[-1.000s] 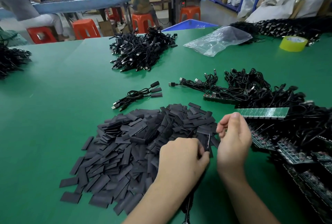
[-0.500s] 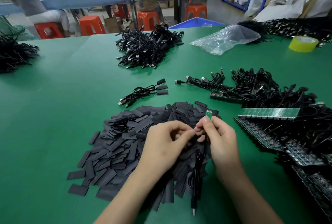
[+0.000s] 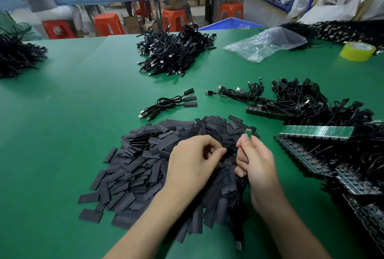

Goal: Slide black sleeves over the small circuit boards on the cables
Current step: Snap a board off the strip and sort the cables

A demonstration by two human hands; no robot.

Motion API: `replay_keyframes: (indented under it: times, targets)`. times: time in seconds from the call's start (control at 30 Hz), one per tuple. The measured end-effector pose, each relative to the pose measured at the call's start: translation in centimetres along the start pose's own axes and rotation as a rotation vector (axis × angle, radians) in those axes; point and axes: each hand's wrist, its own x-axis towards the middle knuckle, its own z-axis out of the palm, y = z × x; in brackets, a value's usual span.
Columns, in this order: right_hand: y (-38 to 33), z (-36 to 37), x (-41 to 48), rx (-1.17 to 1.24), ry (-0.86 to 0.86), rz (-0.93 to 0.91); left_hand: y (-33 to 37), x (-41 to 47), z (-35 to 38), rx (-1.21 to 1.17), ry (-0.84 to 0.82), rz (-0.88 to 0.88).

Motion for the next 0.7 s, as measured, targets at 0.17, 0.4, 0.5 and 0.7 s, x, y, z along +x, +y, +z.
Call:
replay_keyframes:
  times: [0.17, 0.4, 0.5, 0.7]
  targets:
    - [0.4, 0.4, -0.8, -0.231, -0.229, -0.118, -1.3, -1.6, -3.0, -0.587, -0.178, -0.120]
    - [0.6, 0.9, -1.7, -0.365, -0.349, -0.187, -3.3, -3.7, -3.1, -0.309, 0.079, 0.148]
    - [0.5, 1.1, -1.8, -0.386, -0.387, -0.171, -3.8, -4.2, -2.7, -0.163, 0.158, 0.286]
    - [1.0, 0.5, -1.6, -0.424, -0.433, -0.092, -4.9, -4.3, -3.2, -0.163, 0.244, 0.247]
